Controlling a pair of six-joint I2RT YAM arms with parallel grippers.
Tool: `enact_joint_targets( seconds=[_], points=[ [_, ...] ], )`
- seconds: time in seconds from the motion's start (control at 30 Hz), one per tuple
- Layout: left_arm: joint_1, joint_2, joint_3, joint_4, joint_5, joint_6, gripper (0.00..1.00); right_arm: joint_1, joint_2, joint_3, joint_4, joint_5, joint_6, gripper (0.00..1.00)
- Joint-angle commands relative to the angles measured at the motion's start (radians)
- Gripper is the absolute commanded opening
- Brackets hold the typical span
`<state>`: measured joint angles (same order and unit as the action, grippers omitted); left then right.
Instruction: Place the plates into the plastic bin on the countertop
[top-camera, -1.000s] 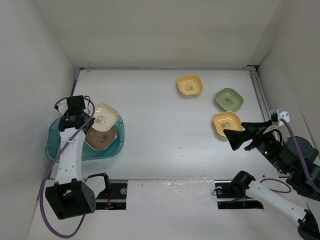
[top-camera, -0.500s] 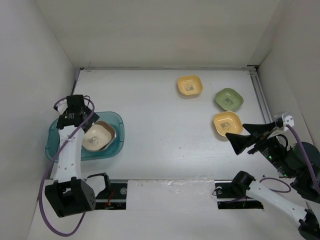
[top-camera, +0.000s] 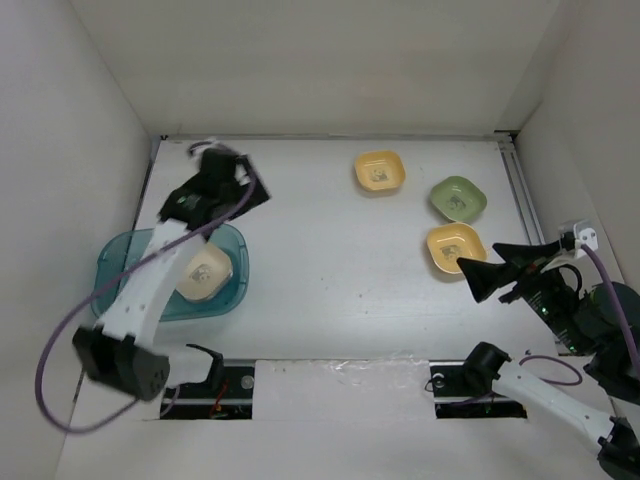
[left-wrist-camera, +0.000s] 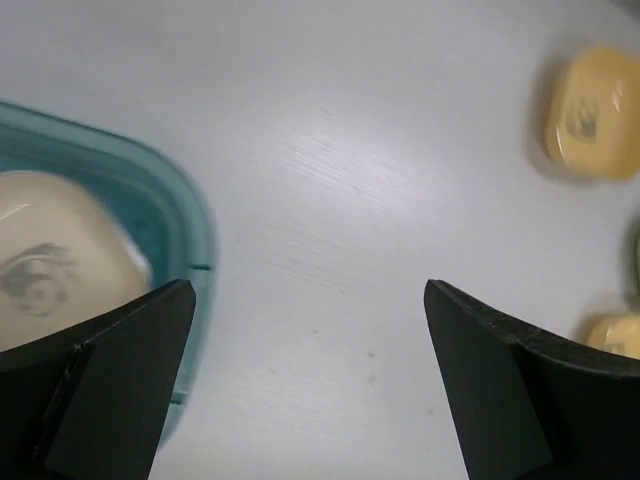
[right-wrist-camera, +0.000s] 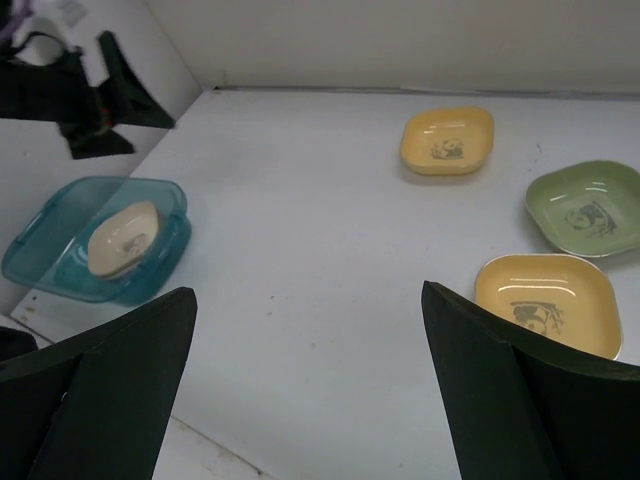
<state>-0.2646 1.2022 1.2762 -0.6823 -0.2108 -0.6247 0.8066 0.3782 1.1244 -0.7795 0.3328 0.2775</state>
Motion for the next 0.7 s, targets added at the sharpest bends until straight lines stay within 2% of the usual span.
enact_joint_targets(
  seconds=[0.0, 0.03, 0.07, 0.1, 0.17, 0.2, 0.23, 0.33, 0.43, 0.67],
  points=[
    [-0.368, 0.265, 0.287, 0.000, -0.131, -0.035, 1.00, 0.009, 0.014, 0.087, -0.007, 0.104, 0.028, 1.00],
    [-0.495, 0.409, 0.367, -0.052, -0.189, -0.049, 1.00, 0.009, 0.027, 0.104, -0.041, 0.127, 0.044, 1.00],
    [-0.496, 0.474, 0.440, -0.068, -0.190, -0.058, 1.00, 0.009, 0.027, 0.124, -0.061, 0.152, 0.057, 1.00],
    [-0.587, 0.534, 0.550, -0.068, -0.200, -0.058, 1.00, 0.009, 0.037, 0.144, -0.082, 0.200, 0.068, 1.00],
    [-0.639, 0.633, 0.621, -0.001, -0.148, -0.058, 1.00, 0.009, 0.047, 0.198, -0.156, 0.256, 0.109, 1.00],
    [-0.675, 0.734, 0.658, 0.018, -0.086, -0.067, 1.00, 0.009, 0.047, 0.215, -0.182, 0.318, 0.123, 1.00],
    [-0.694, 0.785, 0.745, 0.018, -0.069, -0.078, 1.00, 0.009, 0.056, 0.253, -0.211, 0.346, 0.138, 1.00],
    [-0.743, 0.939, 0.857, 0.067, 0.017, -0.098, 1.00, 0.009, 0.056, 0.308, -0.306, 0.394, 0.175, 1.00],
    [-0.769, 1.025, 0.868, 0.173, 0.120, -0.121, 1.00, 0.009, 0.047, 0.344, -0.339, 0.405, 0.175, 1.00],
    [-0.779, 1.163, 0.902, 0.352, 0.228, -0.171, 1.00, 0.009, 0.037, 0.333, -0.328, 0.371, 0.175, 1.00]
  ],
)
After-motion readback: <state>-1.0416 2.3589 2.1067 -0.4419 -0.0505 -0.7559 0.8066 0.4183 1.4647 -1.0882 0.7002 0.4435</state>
